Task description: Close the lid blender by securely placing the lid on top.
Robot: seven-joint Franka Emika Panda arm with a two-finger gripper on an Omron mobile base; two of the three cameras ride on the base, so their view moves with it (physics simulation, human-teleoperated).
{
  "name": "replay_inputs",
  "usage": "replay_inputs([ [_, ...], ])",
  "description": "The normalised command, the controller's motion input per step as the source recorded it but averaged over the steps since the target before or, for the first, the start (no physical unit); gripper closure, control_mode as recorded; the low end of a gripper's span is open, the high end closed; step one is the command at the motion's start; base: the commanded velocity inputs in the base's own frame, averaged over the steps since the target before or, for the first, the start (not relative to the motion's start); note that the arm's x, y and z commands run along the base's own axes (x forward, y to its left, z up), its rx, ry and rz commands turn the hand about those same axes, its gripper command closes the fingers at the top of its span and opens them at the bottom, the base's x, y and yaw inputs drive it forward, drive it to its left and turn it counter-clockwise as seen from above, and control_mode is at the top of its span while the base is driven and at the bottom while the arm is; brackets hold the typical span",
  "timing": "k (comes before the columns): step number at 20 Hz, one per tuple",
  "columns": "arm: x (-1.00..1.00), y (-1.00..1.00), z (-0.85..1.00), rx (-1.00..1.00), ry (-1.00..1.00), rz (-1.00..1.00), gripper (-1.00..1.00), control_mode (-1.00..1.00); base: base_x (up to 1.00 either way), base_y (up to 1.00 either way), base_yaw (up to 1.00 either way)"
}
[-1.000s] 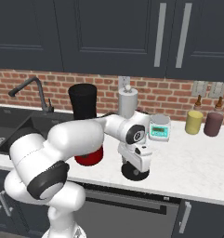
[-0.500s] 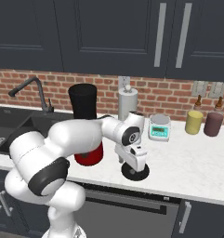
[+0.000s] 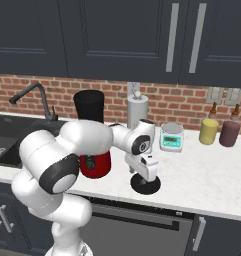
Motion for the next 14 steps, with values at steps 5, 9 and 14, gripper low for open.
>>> replay_inputs([
  [5,0.06,-0.35,-0.17,0.00,0.00,0.00,-1.00,-1.00,0.00,0.00,0.00],
  [9,-0.01,-0.25,-0.07,0.00,0.00,0.00,-1.00,-1.00,0.00,0.00,0.00],
  [14,0.00,0.00,-0.01,0.00,0.00,0.00,-1.00,-1.00,0.00,0.00,0.00],
])
